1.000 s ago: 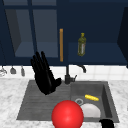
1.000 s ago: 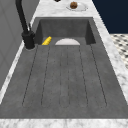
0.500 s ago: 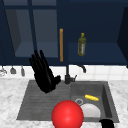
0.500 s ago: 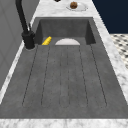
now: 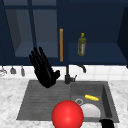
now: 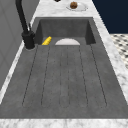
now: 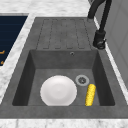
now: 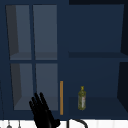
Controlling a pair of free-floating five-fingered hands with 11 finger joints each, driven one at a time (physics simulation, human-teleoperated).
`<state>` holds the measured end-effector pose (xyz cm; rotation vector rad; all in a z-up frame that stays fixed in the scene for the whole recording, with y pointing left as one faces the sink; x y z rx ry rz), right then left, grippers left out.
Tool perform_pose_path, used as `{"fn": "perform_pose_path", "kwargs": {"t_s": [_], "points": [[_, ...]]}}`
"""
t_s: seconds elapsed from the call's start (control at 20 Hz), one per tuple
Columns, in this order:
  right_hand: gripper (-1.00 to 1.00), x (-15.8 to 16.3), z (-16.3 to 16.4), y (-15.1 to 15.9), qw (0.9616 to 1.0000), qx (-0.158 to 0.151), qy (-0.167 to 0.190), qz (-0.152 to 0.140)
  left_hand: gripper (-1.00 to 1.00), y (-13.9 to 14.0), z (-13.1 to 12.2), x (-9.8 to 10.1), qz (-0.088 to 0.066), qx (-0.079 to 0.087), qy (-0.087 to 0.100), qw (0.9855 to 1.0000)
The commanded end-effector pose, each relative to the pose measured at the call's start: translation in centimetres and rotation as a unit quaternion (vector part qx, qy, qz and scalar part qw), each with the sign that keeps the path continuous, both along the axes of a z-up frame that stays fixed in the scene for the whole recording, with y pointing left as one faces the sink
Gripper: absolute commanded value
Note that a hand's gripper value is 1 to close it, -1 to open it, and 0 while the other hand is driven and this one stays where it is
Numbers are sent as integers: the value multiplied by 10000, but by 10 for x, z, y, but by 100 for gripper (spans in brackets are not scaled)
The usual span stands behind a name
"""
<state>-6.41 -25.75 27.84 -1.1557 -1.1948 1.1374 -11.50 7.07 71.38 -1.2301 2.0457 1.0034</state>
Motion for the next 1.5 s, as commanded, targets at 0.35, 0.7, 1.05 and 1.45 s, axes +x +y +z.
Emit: {"fn": "perform_pose_path", "kwargs": {"t_s": [0.35, 0.7, 1.05, 1.45], "points": [[0, 0, 0, 0, 10000, 0, 0, 0, -100, -5, 0, 12, -151, -698, -509, 9961], [0, 0, 0, 0, 10000, 0, 0, 0, -100, -3, 1, 12, 40, -99, -33, 9999], [0, 0, 0, 0, 10000, 0, 0, 0, -100, -24, 11, 16, 47, -791, -328, 9963], [0, 0, 0, 0, 10000, 0, 0, 0, -100, -51, 15, 25, 72, -1013, -263, 9945]]}}
